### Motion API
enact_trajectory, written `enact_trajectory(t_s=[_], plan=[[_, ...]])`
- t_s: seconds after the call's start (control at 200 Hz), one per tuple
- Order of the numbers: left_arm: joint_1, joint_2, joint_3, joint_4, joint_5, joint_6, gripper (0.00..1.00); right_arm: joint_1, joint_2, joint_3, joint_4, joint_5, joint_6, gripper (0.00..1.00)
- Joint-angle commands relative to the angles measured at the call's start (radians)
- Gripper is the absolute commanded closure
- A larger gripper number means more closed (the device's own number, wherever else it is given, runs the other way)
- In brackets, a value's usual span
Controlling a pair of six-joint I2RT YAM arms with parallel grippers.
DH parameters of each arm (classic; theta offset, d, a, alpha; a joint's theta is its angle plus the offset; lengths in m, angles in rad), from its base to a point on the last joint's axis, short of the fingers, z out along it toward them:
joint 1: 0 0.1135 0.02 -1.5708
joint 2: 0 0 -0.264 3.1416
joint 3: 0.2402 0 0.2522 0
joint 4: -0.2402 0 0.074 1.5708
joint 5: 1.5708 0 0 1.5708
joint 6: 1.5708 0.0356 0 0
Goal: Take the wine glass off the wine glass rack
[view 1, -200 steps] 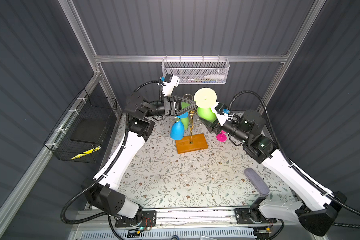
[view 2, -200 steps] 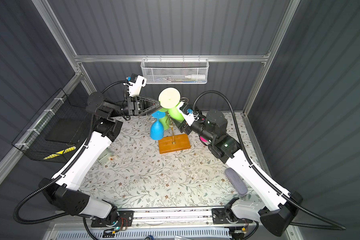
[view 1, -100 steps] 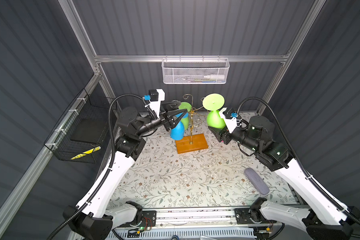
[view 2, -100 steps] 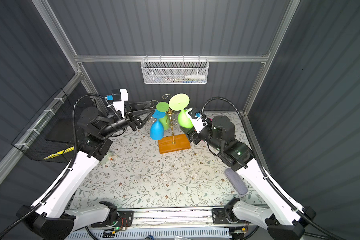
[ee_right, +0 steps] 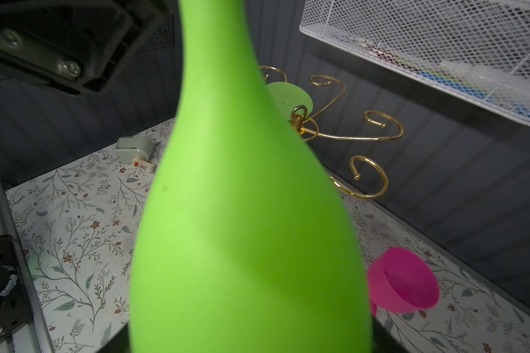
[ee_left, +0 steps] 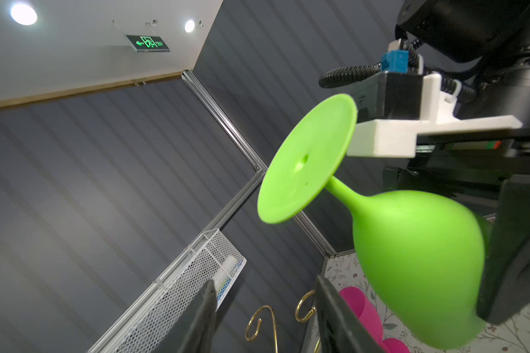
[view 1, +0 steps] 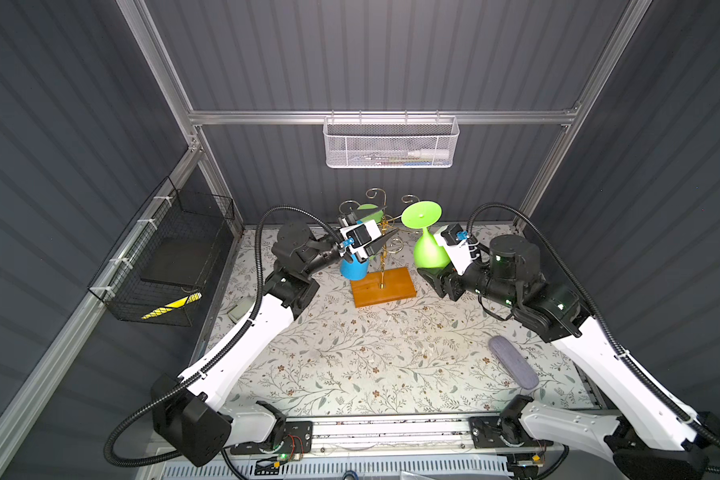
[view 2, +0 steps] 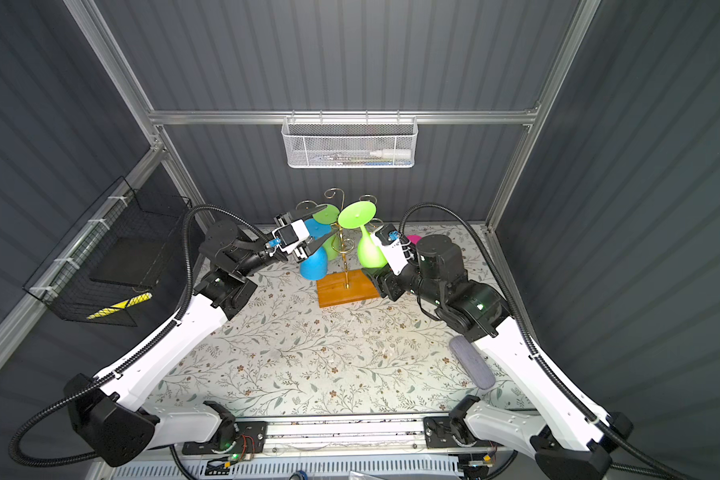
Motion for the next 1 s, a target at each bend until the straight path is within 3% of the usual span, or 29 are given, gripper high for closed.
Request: enact_trajectory(t_s=[0.0, 0.375, 0.485, 0.61, 0.675, 0.875, 0.995], plan=[[-0.012, 0.014, 0.023, 0.082, 0.013, 0.086, 0.46, 0.008, 0.013, 0.019, -0.020, -0.023, 0.026, 0.32], [-0.028, 0.047, 0.058, 0.060, 0.066, 0.132, 0.51, 0.031, 0.073, 0.038, -0.054, -0.050, 0.039, 0.32], [-0.029, 0.048, 0.067, -0.001, 0.092, 0.157, 0.65, 0.033, 0.071, 0.034, -0.054, -0.050, 0.042, 0.32], [-0.029, 0.043, 0.066, -0.030, 0.084, 0.166, 0.89, 0.035, 0.067, 0.033, -0.050, -0.062, 0.050, 0.30], [-0.029, 0.039, 0.062, -0.034, 0.062, 0.168, 1.00, 0.036, 0.065, 0.035, -0.050, -0.063, 0.053, 0.27], [-0.029, -0.003, 0.034, -0.036, -0.124, 0.099, 1.00, 0.034, 0.034, 0.040, -0.042, -0.047, 0.071, 0.02], [-0.028, -0.039, 0.001, -0.050, -0.277, -0.020, 1.00, 0.022, -0.029, 0.020, 0.013, -0.099, 0.101, 0.01]])
